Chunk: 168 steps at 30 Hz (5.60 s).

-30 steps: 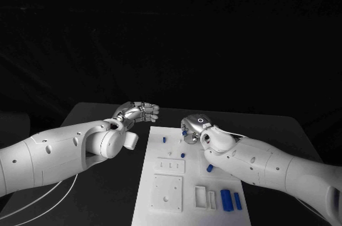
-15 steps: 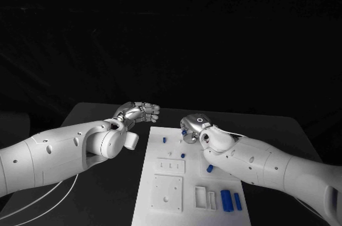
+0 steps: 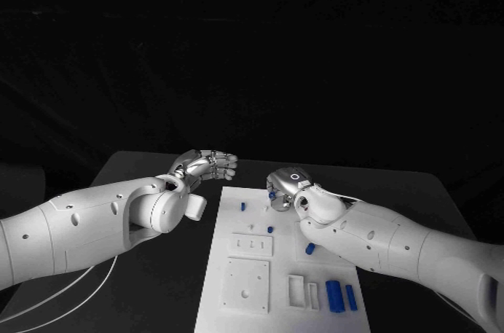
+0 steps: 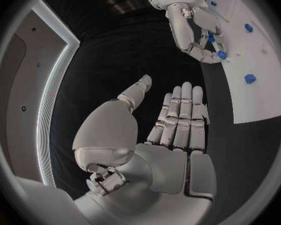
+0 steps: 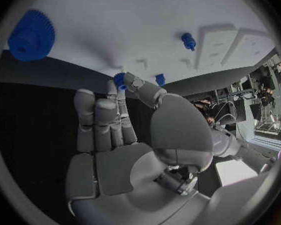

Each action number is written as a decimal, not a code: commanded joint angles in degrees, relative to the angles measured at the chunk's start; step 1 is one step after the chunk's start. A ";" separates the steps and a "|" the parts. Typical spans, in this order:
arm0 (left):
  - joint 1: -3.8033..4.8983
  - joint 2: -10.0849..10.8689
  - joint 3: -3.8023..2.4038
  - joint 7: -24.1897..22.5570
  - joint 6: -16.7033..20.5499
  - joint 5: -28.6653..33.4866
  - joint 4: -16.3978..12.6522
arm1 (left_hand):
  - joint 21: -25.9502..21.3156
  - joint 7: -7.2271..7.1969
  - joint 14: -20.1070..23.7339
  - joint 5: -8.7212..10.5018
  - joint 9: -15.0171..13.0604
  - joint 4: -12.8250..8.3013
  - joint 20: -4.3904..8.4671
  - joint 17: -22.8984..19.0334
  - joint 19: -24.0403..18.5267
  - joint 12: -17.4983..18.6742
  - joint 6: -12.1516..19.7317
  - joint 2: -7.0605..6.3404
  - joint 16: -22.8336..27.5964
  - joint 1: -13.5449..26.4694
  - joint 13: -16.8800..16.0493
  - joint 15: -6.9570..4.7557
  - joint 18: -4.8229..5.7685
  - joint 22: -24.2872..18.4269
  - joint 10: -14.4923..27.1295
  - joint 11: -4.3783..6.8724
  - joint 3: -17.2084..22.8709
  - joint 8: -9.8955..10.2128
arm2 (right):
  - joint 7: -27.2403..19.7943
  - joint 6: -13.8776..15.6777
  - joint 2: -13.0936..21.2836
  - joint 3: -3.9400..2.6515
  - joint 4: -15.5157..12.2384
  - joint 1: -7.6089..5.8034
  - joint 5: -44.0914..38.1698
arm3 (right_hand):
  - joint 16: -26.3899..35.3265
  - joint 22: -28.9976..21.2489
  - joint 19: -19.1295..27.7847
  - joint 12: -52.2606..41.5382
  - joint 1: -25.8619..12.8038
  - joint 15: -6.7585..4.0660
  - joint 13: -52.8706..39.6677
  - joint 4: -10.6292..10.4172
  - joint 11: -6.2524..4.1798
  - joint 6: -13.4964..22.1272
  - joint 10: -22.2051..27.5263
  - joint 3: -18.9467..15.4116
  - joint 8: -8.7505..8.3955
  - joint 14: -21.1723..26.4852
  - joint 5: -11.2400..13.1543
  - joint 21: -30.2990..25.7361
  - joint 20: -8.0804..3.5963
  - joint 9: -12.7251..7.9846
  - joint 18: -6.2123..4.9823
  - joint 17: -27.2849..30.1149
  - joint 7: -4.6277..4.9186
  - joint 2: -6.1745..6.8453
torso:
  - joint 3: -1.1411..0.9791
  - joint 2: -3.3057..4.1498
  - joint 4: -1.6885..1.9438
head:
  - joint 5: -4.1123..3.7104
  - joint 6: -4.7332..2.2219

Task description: Assemble the parts on the task board

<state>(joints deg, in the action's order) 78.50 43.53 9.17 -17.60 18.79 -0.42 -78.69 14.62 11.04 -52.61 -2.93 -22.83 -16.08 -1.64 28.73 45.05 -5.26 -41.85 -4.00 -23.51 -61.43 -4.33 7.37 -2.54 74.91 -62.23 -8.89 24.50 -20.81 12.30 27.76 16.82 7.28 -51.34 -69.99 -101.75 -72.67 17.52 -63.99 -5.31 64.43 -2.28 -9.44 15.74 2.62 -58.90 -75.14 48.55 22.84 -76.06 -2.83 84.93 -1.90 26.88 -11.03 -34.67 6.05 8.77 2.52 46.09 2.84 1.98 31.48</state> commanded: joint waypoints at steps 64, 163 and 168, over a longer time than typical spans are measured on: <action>0.50 -0.64 -0.04 0.23 -0.37 0.93 0.04 | 0.34 0.46 -0.04 -0.14 0.12 -0.19 -0.10 0.17 -0.54 0.80 -0.54 -0.16 0.44 0.16 0.16 0.15 -1.05 1.31 0.20 -0.29 0.35 0.49 | -0.52 -3.41 -2.20 0.05 2.13 -0.14 0.70 | -0.18 0.25 -0.69 0.92 0.12 -1.00 -0.25 -0.02 0.58 0.58 -0.24 0.38 -0.72 2.00 -0.12 -0.13 -1.21 0.25 -3.97 0.73 0.41 0.20 | 0.00 0.08 -0.18 | 0.73 0.15; 0.43 0.93 0.00 -0.65 -0.47 -1.33 0.78 | 0.59 0.46 -0.15 -0.14 0.16 -0.21 -0.11 0.37 -0.66 1.04 -0.73 -0.18 0.63 0.00 0.07 0.14 -1.06 1.30 -0.47 -0.17 0.45 0.68 | -8.96 -9.89 13.06 -3.34 -3.46 0.01 20.16 | -8.23 6.84 -0.95 -63.52 -4.45 -2.48 -57.29 -0.62 -1.05 10.79 9.69 -14.45 -7.34 3.71 -9.66 5.03 -4.44 -1.78 -3.97 -7.84 2.07 3.29 | -0.99 -0.39 -1.82 | -0.28 -0.75; 0.43 0.97 0.00 -0.61 -0.44 -1.33 0.80 | 0.59 0.46 -0.15 -0.15 0.16 -0.21 -0.10 0.38 -0.67 1.05 -0.73 -0.17 0.64 -0.01 0.07 0.14 -1.06 1.30 -0.47 -0.18 0.45 0.68 | -9.00 -10.73 12.56 -3.34 -2.71 0.19 20.17 | -8.19 7.04 -0.82 -63.74 -4.32 -2.52 -57.43 -0.50 -1.09 10.54 9.61 -14.20 -7.18 3.72 -9.42 5.17 -4.52 -1.72 -3.97 -8.13 2.02 2.96 | -0.98 -0.38 -1.85 | -0.23 -0.61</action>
<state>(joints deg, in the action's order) 78.87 44.59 9.21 -17.49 18.80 -1.49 -77.82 14.85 11.09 -52.61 -2.93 -22.75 -16.23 -1.85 29.05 44.85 -4.60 -42.21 -3.99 -23.10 -61.44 -4.33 7.37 -2.95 74.90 -62.65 -8.90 24.65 -20.36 3.77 18.52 29.51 3.95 -54.22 -69.89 -81.68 -80.54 24.50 -64.89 -68.73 60.12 -4.80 -66.84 15.02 1.53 -48.20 -65.23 34.09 15.46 -72.88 -12.43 89.75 -6.10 25.07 -8.52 -42.75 8.11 12.13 1.53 45.71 1.01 1.72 30.80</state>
